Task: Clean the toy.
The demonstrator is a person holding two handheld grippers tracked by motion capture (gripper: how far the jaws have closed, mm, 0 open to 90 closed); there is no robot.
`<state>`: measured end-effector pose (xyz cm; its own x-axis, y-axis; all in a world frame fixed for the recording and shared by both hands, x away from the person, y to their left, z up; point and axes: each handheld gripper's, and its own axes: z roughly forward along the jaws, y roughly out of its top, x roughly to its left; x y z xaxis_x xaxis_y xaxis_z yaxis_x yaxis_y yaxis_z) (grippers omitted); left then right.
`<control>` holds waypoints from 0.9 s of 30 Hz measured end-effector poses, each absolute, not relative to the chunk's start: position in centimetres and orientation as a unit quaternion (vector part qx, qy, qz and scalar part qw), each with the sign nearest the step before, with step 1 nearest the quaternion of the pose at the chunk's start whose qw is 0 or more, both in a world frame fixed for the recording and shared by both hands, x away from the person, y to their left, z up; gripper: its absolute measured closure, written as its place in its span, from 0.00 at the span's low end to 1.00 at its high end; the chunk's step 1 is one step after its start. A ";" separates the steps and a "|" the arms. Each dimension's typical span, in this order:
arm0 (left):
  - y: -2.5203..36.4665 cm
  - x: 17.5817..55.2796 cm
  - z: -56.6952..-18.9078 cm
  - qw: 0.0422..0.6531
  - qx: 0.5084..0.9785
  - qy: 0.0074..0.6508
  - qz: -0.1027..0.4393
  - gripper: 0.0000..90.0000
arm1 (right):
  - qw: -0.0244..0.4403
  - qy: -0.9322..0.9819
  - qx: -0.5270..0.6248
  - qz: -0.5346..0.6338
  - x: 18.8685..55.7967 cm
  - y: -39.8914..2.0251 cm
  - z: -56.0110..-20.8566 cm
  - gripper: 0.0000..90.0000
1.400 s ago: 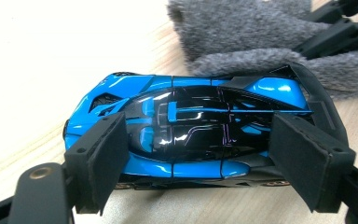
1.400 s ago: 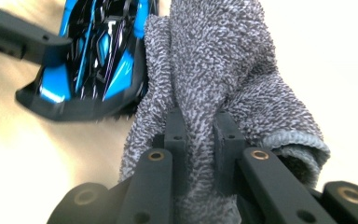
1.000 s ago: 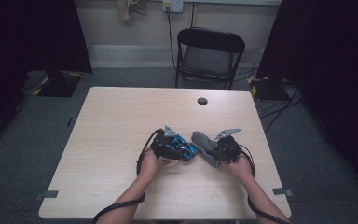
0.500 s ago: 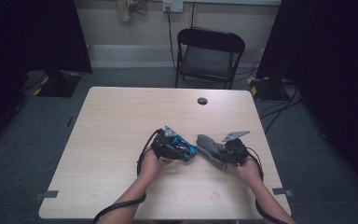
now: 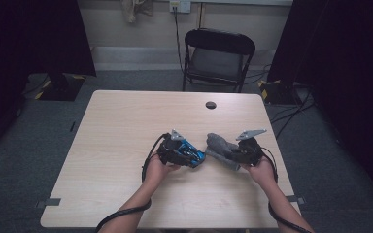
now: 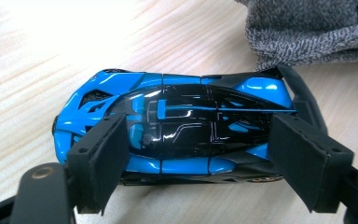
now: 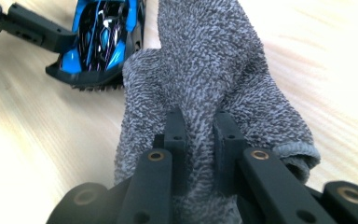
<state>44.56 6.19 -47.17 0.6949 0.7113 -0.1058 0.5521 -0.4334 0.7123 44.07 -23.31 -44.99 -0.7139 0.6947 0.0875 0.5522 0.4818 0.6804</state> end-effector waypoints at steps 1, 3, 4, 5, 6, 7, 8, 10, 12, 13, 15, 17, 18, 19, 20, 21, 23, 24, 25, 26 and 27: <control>6.2 44.6 -47.2 0.377 0.840 0.376 0.106 0.25 | 0.100 0.855 0.365 0.355 44.1 -23.3 -45.0 0.88; 6.4 44.5 -46.9 0.376 0.841 0.374 0.106 0.25 | 0.100 0.853 0.365 0.359 44.2 -23.3 -44.6 0.88; 6.7 44.4 -46.6 0.382 0.839 0.373 0.104 0.25 | 0.102 0.854 0.363 0.360 44.4 -23.1 -44.2 0.88; 7.0 44.3 -46.4 0.386 0.837 0.373 0.102 0.25 | 0.103 0.853 0.363 0.361 44.5 -23.1 -44.0 0.88; 7.3 44.2 -46.3 0.388 0.837 0.371 0.103 0.24 | 0.104 0.851 0.365 0.363 44.6 -23.1 -43.7 0.88; 7.6 44.2 -46.1 0.388 0.838 0.369 0.106 0.24 | 0.104 0.849 0.366 0.366 44.7 -23.0 -43.4 0.88; 7.8 44.0 -46.0 0.390 0.836 0.373 0.103 0.23 | 0.105 0.849 0.366 0.367 44.9 -23.0 -43.1 0.88; 8.1 44.0 -45.9 0.391 0.835 0.374 0.102 0.22 | 0.107 0.849 0.365 0.368 45.0 -22.9 -42.9 0.88; 9.0 43.5 -45.6 0.392 0.835 0.375 0.099 0.19 | 0.112 0.849 0.363 0.368 45.3 -22.3 -42.0 0.88; 9.0 43.5 -45.6 0.392 0.835 0.375 0.099 0.18 | 0.112 0.849 0.363 0.368 45.3 -22.3 -42.0 0.88; 10.2 43.0 -45.3 0.389 0.838 0.368 0.102 0.18 | 0.113 0.849 0.357 0.372 45.5 -21.5 -41.5 0.88; 11.4 42.5 -45.2 0.385 0.840 0.368 0.108 0.17 | 0.113 0.852 0.350 0.374 45.6 -20.6 -41.1 0.88; 11.4 42.5 -45.2 0.385 0.840 0.368 0.108 0.17 | 0.112 0.853 0.347 0.375 45.6 -20.2 -41.1 0.88; 11.9 42.3 -45.2 0.383 0.840 0.369 0.108 0.17 | 0.112 0.853 0.347 0.375 45.6 -20.2 -41.1 0.88; 12.4 42.0 -45.2 0.380 0.841 0.369 0.109 0.17 | 0.111 0.853 0.344 0.376 45.6 -19.8 -41.0 0.88; 13.0 41.8 -45.2 0.381 0.840 0.371 0.111 0.17 | 0.110 0.854 0.342 0.377 45.7 -19.3 -40.9 0.88; 14.3 40.9 -45.3 0.373 0.842 0.373 0.109 0.18 | 0.106 0.856 0.334 0.381 45.8 -18.1 -40.8 0.88; 14.3 40.9 -45.3 0.373 0.842 0.373 0.109 0.18 | 0.106 0.856 0.334 0.381 45.8 -18.1 -40.8 0.88; 15.3 40.2 -45.3 0.370 0.843 0.374 0.110 0.18 | 0.103 0.857 0.329 0.383 45.9 -17.1 -40.7 0.88; 15.3 40.2 -45.3 0.370 0.843 0.374 0.110 0.18 | 0.102 0.857 0.327 0.384 45.9 -16.7 -40.6 0.88; 16.2 39.6 -45.3 0.372 0.841 0.377 0.111 0.18 | 0.102 0.858 0.324 0.386 45.9 -16.2 -40.5 0.88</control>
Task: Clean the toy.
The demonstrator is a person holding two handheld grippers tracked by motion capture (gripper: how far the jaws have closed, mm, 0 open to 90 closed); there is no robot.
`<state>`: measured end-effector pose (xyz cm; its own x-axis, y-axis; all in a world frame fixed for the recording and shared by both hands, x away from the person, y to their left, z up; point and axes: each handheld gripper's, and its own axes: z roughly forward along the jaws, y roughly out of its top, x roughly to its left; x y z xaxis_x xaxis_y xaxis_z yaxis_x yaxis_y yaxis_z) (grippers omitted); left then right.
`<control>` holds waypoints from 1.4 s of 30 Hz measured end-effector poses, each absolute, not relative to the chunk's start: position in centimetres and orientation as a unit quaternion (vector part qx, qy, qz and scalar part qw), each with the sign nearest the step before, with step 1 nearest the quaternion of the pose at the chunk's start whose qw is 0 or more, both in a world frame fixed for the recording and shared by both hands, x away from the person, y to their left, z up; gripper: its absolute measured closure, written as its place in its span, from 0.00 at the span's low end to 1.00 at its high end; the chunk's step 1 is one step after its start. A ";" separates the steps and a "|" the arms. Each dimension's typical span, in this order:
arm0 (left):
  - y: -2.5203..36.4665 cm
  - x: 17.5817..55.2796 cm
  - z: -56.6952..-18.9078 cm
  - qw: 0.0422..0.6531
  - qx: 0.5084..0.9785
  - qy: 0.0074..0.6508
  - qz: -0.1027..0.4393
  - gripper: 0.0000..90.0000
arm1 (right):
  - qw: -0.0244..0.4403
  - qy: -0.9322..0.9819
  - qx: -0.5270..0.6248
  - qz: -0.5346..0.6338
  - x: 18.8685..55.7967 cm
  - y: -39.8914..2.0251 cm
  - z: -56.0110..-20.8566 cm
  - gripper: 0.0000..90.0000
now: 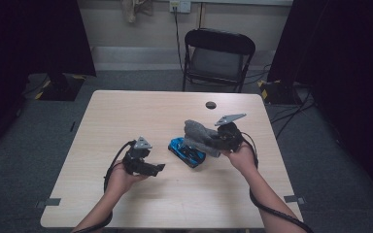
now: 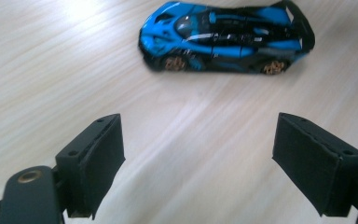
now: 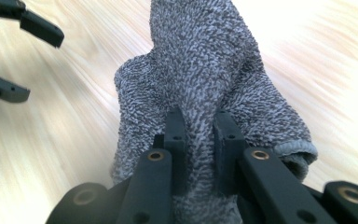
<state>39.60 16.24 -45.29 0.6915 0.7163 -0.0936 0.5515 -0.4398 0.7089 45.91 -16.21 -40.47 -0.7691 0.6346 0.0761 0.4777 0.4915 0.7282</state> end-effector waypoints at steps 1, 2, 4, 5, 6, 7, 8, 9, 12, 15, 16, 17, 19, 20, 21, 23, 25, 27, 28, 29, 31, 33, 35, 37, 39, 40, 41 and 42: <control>16.2 39.6 -45.3 0.372 0.841 0.377 0.111 0.18 | 0.102 0.858 0.324 0.386 45.9 -16.2 -40.5 0.88; 16.9 39.1 -45.3 0.375 0.838 0.380 0.109 0.18 | 0.100 0.858 0.321 0.389 45.9 -15.7 -40.3 0.88; 17.5 38.7 -45.2 0.376 0.837 0.382 0.111 0.18 | 0.097 0.860 0.311 0.394 45.9 -14.4 -40.1 0.88; 18.2 38.3 -45.1 0.375 0.837 0.383 0.111 0.18 | 0.090 0.862 0.303 0.398 45.9 -13.2 -40.0 0.88; 18.2 38.3 -45.1 0.375 0.837 0.383 0.111 0.18 | 0.090 0.862 0.303 0.398 45.9 -13.2 -40.0 0.88; 19.0 38.0 -45.1 0.374 0.835 0.386 0.114 0.18 | 0.089 0.865 0.294 0.398 45.8 -12.0 -40.0 0.88; 19.4 37.8 -45.1 0.376 0.832 0.391 0.115 0.19 | 0.084 0.866 0.289 0.399 45.8 -11.3 -40.1 0.88; 19.7 37.7 -45.1 0.379 0.829 0.395 0.116 0.19 | 0.083 0.868 0.283 0.400 45.7 -10.7 -40.2 0.88; 20.7 37.2 -45.0 0.386 0.823 0.400 0.116 0.20 | 0.068 0.873 0.267 0.401 45.4 -8.6 -40.9 0.88; 21.4 36.8 -44.9 0.387 0.823 0.397 0.120 0.20 | 0.054 0.881 0.251 0.398 45.2 -6.3 -41.9 0.88; 21.4 36.8 -44.9 0.387 0.823 0.397 0.120 0.20 | 0.054 0.881 0.251 0.398 45.2 -6.3 -41.9 0.88; 21.7 36.7 -44.8 0.388 0.822 0.398 0.120 0.21 | 0.046 0.884 0.245 0.396 45.0 -5.0 -42.4 0.88; 22.2 36.5 -44.7 0.391 0.819 0.401 0.124 0.21 | 0.037 0.885 0.236 0.399 44.7 -3.7 -42.7 0.87; 22.4 36.5 -44.6 0.392 0.818 0.401 0.128 0.21 | 0.037 0.885 0.236 0.399 44.7 -3.7 -42.7 0.87; 22.8 36.4 -44.3 0.394 0.814 0.406 0.129 0.21 | 0.031 0.888 0.229 0.397 44.4 -2.7 -43.1 0.87; 23.1 36.3 -44.1 0.395 0.815 0.404 0.131 0.21 | 0.027 0.895 0.215 0.391 44.1 -1.6 -43.7 0.87; 23.6 36.1 -43.8 0.398 0.813 0.403 0.138 0.21 | 0.022 0.898 0.207 0.388 43.7 -0.8 -44.1 0.87; 23.8 36.1 -43.7 0.400 0.812 0.402 0.136 0.21 | 0.022 0.900 0.203 0.386 43.6 -0.5 -44.4 0.86; 23.8 36.1 -43.6 0.402 0.811 0.402 0.138 0.21 | 0.021 0.902 0.198 0.384 43.5 -0.1 -44.7 0.86; 23.8 36.1 -43.5 0.402 0.812 0.400 0.138 0.23 | 0.018 0.907 0.192 0.375 43.3 0.5 -45.2 0.86; 23.8 36.1 -43.5 0.400 0.814 0.397 0.142 0.23 | 0.014 0.907 0.191 0.375 43.2 0.8 -45.5 0.85; 23.7 36.2 -43.5 0.399 0.815 0.395 0.142 0.23 | 0.014 0.908 0.188 0.374 43.1 0.9 -45.6 0.84; 23.5 36.4 -43.5 0.403 0.815 0.392 0.141 0.23 | 0.018 0.911 0.182 0.369 42.7 1.1 -45.9 0.79; 23.4 36.6 -43.5 0.407 0.813 0.391 0.142 0.23 | 0.021 0.914 0.179 0.363 42.6 1.0 -46.0 0.72; 23.3 36.7 -43.4 0.408 0.814 0.389 0.142 0.23 | 0.023 0.915 0.182 0.359 42.6 0.7 -46.0 0.62; 23.2 36.8 -43.4 0.409 0.814 0.387 0.142 0.23 | 0.023 0.915 0.182 0.359 42.6 0.7 -46.0 0.62; 23.1 37.0 -43.4 0.409 0.815 0.383 0.144 0.23 | 0.022 0.915 0.188 0.356 42.7 0.4 -45.8 0.57; 22.9 37.1 -43.4 0.410 0.816 0.380 0.146 0.23 | 0.022 0.915 0.188 0.356 42.7 0.4 -45.8 0.57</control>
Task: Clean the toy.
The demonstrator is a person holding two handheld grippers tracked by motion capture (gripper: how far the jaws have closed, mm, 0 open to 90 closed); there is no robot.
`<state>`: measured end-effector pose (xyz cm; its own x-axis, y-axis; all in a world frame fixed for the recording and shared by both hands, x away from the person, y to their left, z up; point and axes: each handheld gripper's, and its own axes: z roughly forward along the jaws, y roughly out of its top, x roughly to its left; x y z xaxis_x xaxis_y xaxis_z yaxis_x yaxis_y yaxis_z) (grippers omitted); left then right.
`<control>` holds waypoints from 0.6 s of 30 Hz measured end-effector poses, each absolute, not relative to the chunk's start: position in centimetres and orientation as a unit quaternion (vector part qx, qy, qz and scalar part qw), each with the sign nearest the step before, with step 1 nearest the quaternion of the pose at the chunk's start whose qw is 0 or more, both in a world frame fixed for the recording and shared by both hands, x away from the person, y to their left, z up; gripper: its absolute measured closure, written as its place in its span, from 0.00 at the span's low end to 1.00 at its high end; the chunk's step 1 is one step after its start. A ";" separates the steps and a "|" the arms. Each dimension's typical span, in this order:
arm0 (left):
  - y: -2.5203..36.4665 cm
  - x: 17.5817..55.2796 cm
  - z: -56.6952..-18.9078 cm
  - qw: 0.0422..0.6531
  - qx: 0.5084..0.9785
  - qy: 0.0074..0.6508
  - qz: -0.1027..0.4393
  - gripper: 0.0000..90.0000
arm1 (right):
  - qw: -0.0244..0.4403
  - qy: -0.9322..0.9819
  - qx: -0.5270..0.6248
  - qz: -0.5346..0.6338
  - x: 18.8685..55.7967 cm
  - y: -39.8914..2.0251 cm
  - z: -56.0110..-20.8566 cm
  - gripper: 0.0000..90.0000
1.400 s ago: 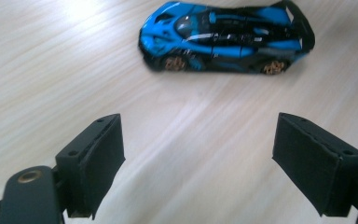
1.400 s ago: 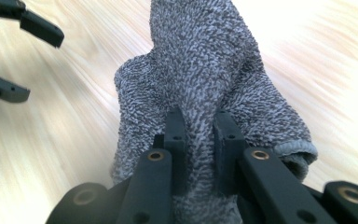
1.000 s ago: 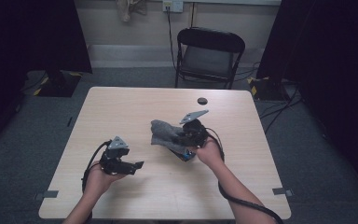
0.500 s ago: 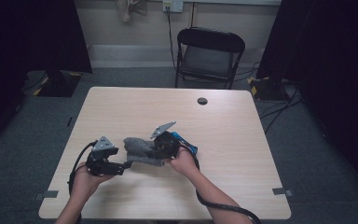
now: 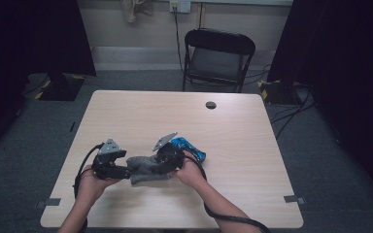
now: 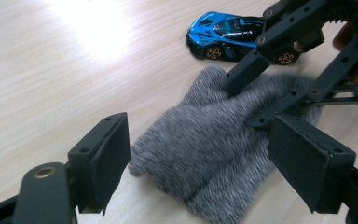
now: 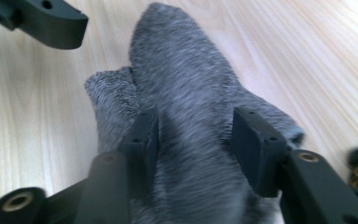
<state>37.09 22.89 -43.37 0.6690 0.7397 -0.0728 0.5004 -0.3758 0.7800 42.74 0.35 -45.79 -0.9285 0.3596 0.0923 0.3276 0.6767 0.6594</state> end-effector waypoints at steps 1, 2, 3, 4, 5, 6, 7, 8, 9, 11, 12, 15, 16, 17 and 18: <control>22.6 37.3 -43.4 0.413 0.819 0.373 0.139 0.24 | 0.028 0.914 0.189 0.357 42.8 -0.3 -45.4 0.48; 22.4 37.4 -43.5 0.412 0.822 0.368 0.138 0.24 | 0.028 0.914 0.189 0.357 42.8 -0.3 -45.4 0.48; 21.8 37.7 -43.6 0.404 0.830 0.360 0.138 0.24 | 0.035 0.911 0.196 0.362 43.0 -1.2 -45.0 0.43; 21.8 37.7 -43.6 0.404 0.830 0.360 0.138 0.24 | 0.035 0.907 0.203 0.366 43.1 -1.6 -44.8 0.40; 21.1 38.0 -43.9 0.402 0.835 0.350 0.137 0.23 | 0.036 0.904 0.212 0.369 43.3 -2.1 -44.6 0.37; 21.1 38.0 -43.9 0.402 0.835 0.350 0.137 0.23 | 0.036 0.904 0.212 0.369 43.3 -2.1 -44.6 0.37; 20.7 38.3 -44.0 0.397 0.840 0.343 0.137 0.23 | 0.043 0.898 0.231 0.371 43.7 -3.5 -44.4 0.33; 20.2 38.6 -44.3 0.392 0.844 0.338 0.136 0.23 | 0.047 0.896 0.237 0.372 43.8 -3.9 -44.3 0.31; 19.9 38.7 -44.4 0.391 0.847 0.333 0.135 0.23 | 0.051 0.893 0.249 0.372 44.1 -4.6 -44.3 0.30; 19.7 38.9 -44.6 0.390 0.851 0.324 0.135 0.22 | 0.051 0.885 0.274 0.374 44.7 -5.8 -44.2 0.28; 19.5 38.9 -44.8 0.391 0.852 0.322 0.132 0.22 | 0.051 0.885 0.274 0.374 44.7 -5.8 -44.2 0.28; 19.1 39.2 -45.7 0.386 0.858 0.315 0.124 0.22 | 0.074 0.880 0.294 0.366 45.4 -7.3 -44.5 0.24; 19.1 39.2 -45.7 0.386 0.858 0.315 0.124 0.22 | 0.074 0.880 0.294 0.366 45.4 -7.3 -44.5 0.24; 19.1 39.3 -46.0 0.383 0.861 0.311 0.124 0.22 | 0.083 0.879 0.297 0.363 45.5 -7.5 -44.7 0.23; 19.0 39.2 -46.2 0.381 0.862 0.309 0.124 0.23 | 0.092 0.878 0.303 0.360 45.7 -7.6 -44.9 0.22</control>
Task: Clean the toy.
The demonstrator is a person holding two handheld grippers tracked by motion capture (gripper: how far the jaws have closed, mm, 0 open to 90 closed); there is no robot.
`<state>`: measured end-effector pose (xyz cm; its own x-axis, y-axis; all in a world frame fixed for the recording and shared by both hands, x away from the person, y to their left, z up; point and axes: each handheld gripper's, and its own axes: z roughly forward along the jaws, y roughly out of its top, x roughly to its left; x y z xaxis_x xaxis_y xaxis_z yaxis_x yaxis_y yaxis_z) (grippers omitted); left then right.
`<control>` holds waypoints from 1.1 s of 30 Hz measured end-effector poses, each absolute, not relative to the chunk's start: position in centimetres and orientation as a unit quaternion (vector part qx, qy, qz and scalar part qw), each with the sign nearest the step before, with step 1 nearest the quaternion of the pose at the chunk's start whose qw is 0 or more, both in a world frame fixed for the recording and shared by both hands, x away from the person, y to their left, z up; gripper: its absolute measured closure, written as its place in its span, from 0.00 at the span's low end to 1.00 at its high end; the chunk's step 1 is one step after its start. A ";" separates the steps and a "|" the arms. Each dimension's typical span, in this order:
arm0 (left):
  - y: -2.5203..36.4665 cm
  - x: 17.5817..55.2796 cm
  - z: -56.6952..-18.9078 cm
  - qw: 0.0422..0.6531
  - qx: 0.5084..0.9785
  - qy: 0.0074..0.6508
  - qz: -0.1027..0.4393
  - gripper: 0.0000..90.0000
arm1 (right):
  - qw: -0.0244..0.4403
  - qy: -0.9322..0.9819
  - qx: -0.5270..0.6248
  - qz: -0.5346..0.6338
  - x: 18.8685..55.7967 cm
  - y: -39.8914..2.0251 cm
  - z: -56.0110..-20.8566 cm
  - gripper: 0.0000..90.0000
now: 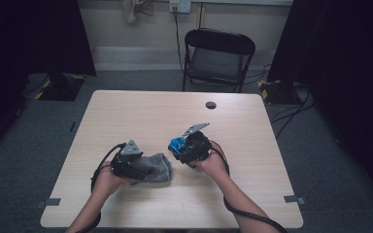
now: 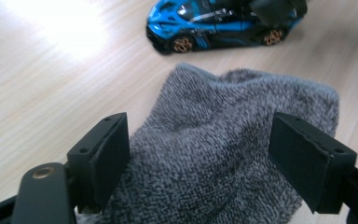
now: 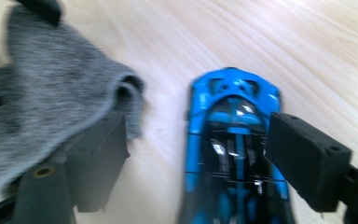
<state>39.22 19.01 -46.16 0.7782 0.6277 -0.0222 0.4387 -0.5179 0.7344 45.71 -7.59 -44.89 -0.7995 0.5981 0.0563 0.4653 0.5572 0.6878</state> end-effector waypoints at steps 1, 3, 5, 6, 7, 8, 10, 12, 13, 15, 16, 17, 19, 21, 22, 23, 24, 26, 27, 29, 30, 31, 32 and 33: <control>18.9 39.2 -46.2 0.380 0.864 0.308 0.120 0.23 | 0.097 0.877 0.307 0.357 45.9 -7.6 -45.1 0.21; 18.8 39.2 -46.3 0.378 0.866 0.302 0.124 0.23 | 0.111 0.874 0.321 0.347 46.5 -7.6 -45.6 0.20; 18.7 39.1 -46.4 0.378 0.866 0.303 0.122 0.23 | 0.110 0.873 0.326 0.346 46.8 -7.5 -45.8 0.19; 18.6 39.1 -46.5 0.376 0.867 0.303 0.121 0.23 | 0.110 0.872 0.331 0.344 47.1 -7.4 -46.1 0.19; 18.6 39.1 -46.6 0.373 0.869 0.303 0.120 0.23 | 0.108 0.873 0.331 0.341 47.3 -7.3 -46.2 0.19; 18.6 39.1 -46.8 0.368 0.872 0.301 0.119 0.23 | 0.113 0.877 0.331 0.330 47.9 -6.8 -46.5 0.18; 18.6 39.1 -46.9 0.364 0.873 0.302 0.119 0.23 | 0.114 0.877 0.331 0.329 48.0 -6.6 -46.6 0.18; 18.7 39.1 -47.1 0.364 0.873 0.302 0.118 0.23 | 0.110 0.877 0.339 0.323 48.6 -6.2 -46.9 0.18; 18.8 39.1 -47.2 0.363 0.873 0.303 0.117 0.23 | 0.109 0.877 0.339 0.322 48.8 -6.1 -47.0 0.18; 18.9 39.1 -47.3 0.366 0.872 0.304 0.115 0.23 | 0.109 0.882 0.339 0.310 49.3 -5.5 -47.4 0.17; 18.9 39.1 -47.3 0.366 0.872 0.304 0.115 0.23 | 0.109 0.882 0.339 0.310 49.3 -5.5 -47.4 0.17; 18.9 39.0 -47.3 0.365 0.872 0.305 0.115 0.23 | 0.106 0.882 0.338 0.310 49.6 -5.2 -47.5 0.17; 18.9 39.0 -47.4 0.367 0.871 0.306 0.113 0.23 | 0.104 0.882 0.339 0.310 49.7 -5.1 -47.6 0.17; 18.9 39.0 -47.3 0.365 0.872 0.306 0.114 0.23 | 0.106 0.886 0.337 0.301 49.9 -4.7 -47.8 0.17; 18.9 39.0 -47.3 0.366 0.871 0.306 0.114 0.23 | 0.109 0.888 0.334 0.297 50.0 -4.5 -47.9 0.18; 18.9 39.0 -47.3 0.366 0.872 0.306 0.113 0.23 | 0.112 0.888 0.339 0.291 50.1 -4.4 -48.0 0.18; 18.9 39.0 -47.3 0.365 0.872 0.306 0.113 0.23 | 0.109 0.887 0.341 0.290 50.2 -4.4 -48.1 0.18; 18.9 39.0 -47.3 0.365 0.872 0.305 0.114 0.23 | 0.107 0.891 0.339 0.282 50.4 -4.3 -48.3 0.21; 18.9 39.0 -47.3 0.366 0.872 0.305 0.114 0.23 | 0.105 0.892 0.337 0.281 50.5 -4.3 -48.4 0.21; 18.9 39.0 -47.3 0.367 0.871 0.306 0.114 0.23 | 0.107 0.893 0.337 0.280 50.5 -4.2 -48.4 0.22; 18.9 39.0 -47.3 0.366 0.872 0.305 0.114 0.23 | 0.104 0.894 0.336 0.278 50.4 -4.1 -48.5 0.26; 18.9 39.0 -47.2 0.366 0.872 0.305 0.114 0.23 | 0.104 0.894 0.336 0.278 50.4 -4.1 -48.5 0.26; 18.9 39.0 -47.2 0.366 0.872 0.304 0.115 0.23 | 0.105 0.895 0.334 0.278 50.4 -4.1 -48.5 0.26; 18.9 39.0 -47.2 0.366 0.872 0.304 0.115 0.23 | 0.105 0.894 0.336 0.278 50.4 -4.1 -48.5 0.26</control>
